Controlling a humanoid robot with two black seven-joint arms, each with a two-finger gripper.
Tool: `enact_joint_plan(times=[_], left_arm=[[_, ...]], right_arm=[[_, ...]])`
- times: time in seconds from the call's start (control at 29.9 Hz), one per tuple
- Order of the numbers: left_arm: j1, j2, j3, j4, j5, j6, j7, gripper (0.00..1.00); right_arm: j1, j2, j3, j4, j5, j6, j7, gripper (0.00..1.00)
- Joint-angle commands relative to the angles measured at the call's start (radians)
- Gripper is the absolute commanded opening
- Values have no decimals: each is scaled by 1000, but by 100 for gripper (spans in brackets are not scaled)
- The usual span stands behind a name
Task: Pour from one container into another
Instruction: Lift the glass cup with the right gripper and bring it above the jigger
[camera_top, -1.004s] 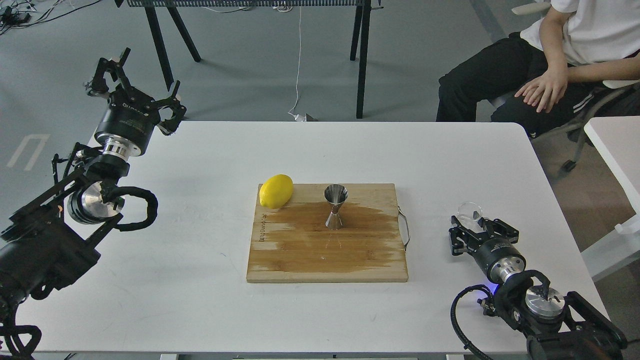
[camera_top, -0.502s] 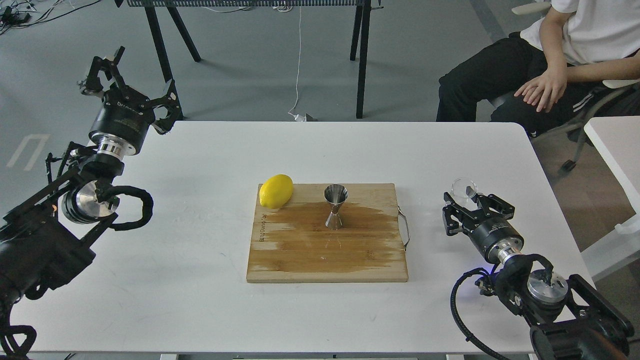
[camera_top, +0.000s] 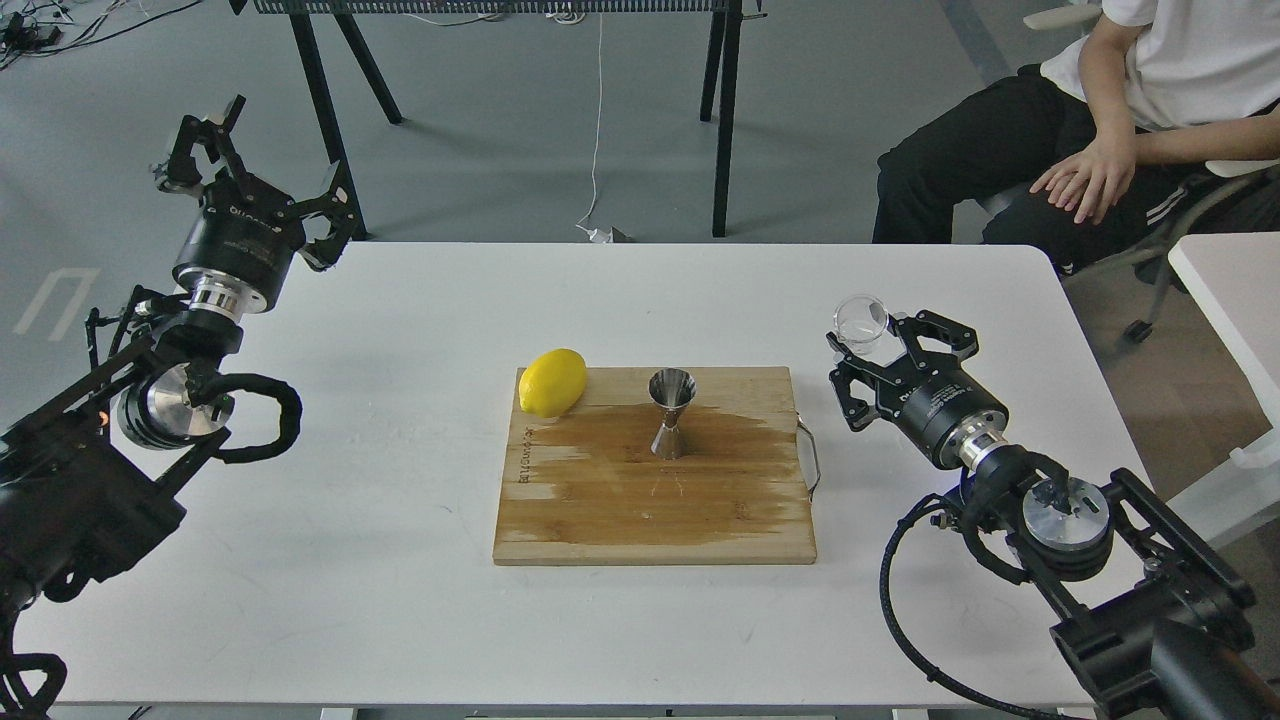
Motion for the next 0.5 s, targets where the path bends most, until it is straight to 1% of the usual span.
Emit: enact_joint_plan(times=[0.0,0.1,0.27,0.47], left_arm=[[0,1,-2,0,0,0,0,100],[0,5,-2,0,0,-2,0,100],[0,7,0,0,0,-2,0,100],[-1,7,0,0,0,-2,0,100]], right_arm=[[27,64,-22,8,-119,-44,0,31],[53,102,-60,21,-204,-65,0,31],[81,107,-117,67,-348,-121,2,31],[107,119,-200,80,-564,-151,8,31]])
